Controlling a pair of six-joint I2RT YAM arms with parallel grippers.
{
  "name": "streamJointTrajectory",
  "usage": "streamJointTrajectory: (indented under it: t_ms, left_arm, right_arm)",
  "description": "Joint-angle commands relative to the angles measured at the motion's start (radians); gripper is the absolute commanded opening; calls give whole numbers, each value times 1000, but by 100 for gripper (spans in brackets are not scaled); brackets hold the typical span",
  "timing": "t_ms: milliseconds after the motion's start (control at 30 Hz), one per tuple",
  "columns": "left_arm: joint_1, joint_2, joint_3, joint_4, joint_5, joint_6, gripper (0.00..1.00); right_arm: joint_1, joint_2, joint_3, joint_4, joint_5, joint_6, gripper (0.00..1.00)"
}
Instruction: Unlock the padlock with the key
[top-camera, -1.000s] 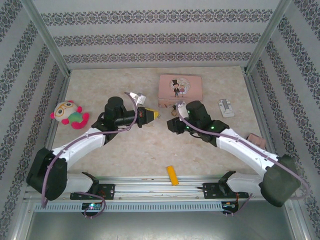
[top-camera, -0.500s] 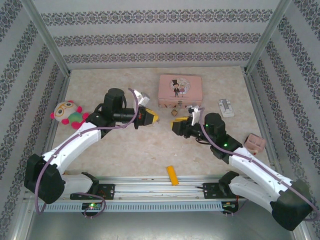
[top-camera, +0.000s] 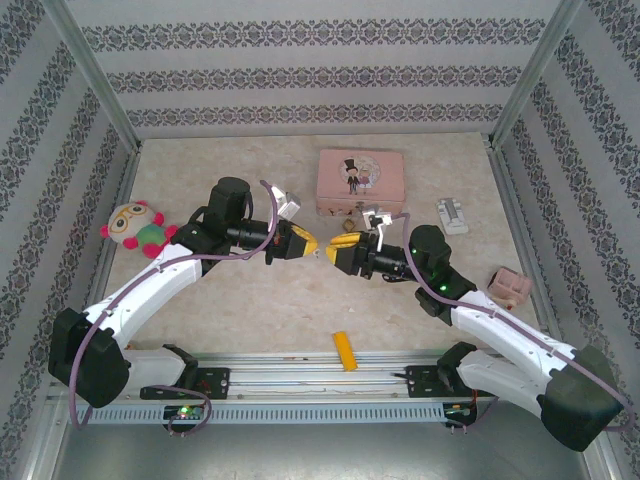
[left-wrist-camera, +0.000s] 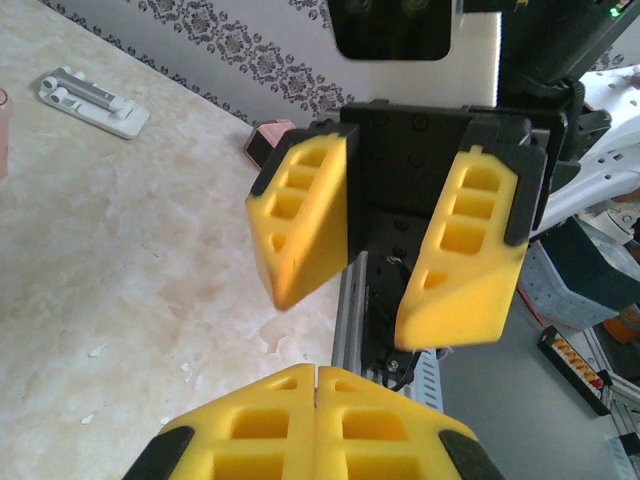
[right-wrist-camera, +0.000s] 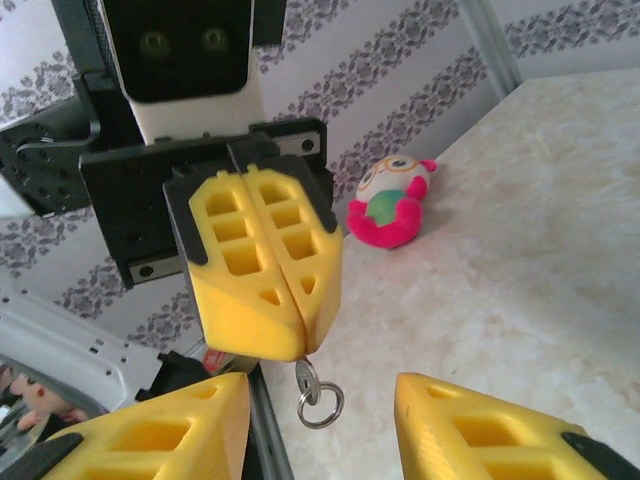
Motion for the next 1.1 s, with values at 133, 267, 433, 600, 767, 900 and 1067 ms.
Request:
streamJointTrajectory:
  t_ms: [133,267,433,600,767,900,1067]
  left_arm:
    - [-10,-24,22,22,54,11,0]
    - [-10,-23,22,27,55,7,0]
    - [-11,-23,20,29,56,3,0]
    - [-10,-27,15,45,54,-10,0]
    - [-11,-23,12,69,48,-30,0]
    - [-10,-20,11,73,48,-36,0]
    - [-10,-18,12,82,47,-47,0]
  right_arm:
    - [35,74,53,68,-93,-5,36]
    - [38,93,59,84,-97,-6,32]
    - [40,105,66,91,-104,-6,31]
    - [41,117,70,97,-123,-3,26]
    - [43,124,72,98,-129,-5,25]
    - [44,124,70,98,-129,-6,23]
    - [44,128,69,97,-126,-9,15]
